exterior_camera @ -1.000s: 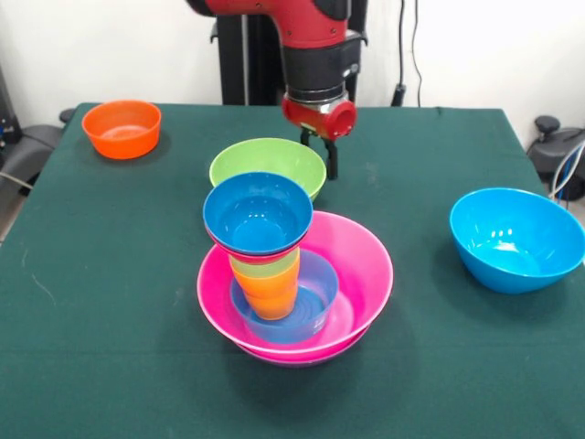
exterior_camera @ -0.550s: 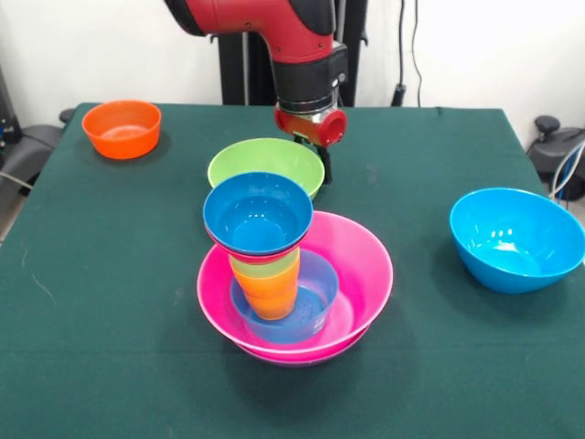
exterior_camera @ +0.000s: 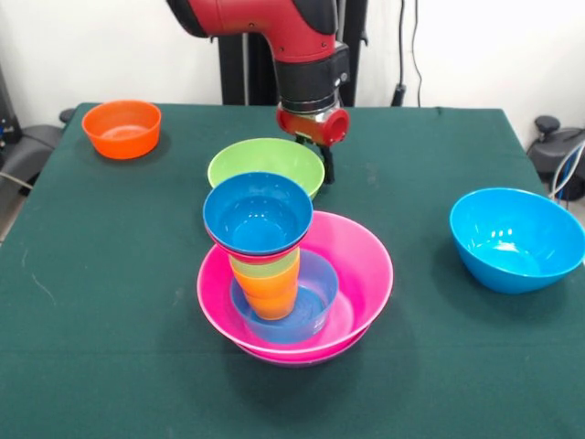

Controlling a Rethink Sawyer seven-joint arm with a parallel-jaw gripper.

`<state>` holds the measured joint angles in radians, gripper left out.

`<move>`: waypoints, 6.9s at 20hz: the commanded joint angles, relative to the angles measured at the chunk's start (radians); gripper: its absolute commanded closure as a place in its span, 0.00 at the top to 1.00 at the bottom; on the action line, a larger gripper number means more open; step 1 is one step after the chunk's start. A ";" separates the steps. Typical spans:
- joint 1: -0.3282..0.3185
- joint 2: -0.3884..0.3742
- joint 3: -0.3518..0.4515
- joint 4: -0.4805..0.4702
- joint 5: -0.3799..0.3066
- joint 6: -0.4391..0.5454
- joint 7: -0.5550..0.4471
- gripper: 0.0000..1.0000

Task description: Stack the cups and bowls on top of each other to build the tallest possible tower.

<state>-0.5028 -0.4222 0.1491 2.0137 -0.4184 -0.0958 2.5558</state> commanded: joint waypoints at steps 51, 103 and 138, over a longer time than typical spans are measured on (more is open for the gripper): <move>-0.089 -0.324 0.177 0.049 -0.020 0.296 -0.093 1.00; -0.054 -0.186 0.212 -0.021 -0.017 0.144 0.032 1.00; -0.070 -0.169 0.195 -0.042 -0.054 0.119 0.019 1.00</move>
<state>-0.6179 -0.7020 0.3511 2.0212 -0.4269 0.0895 2.5558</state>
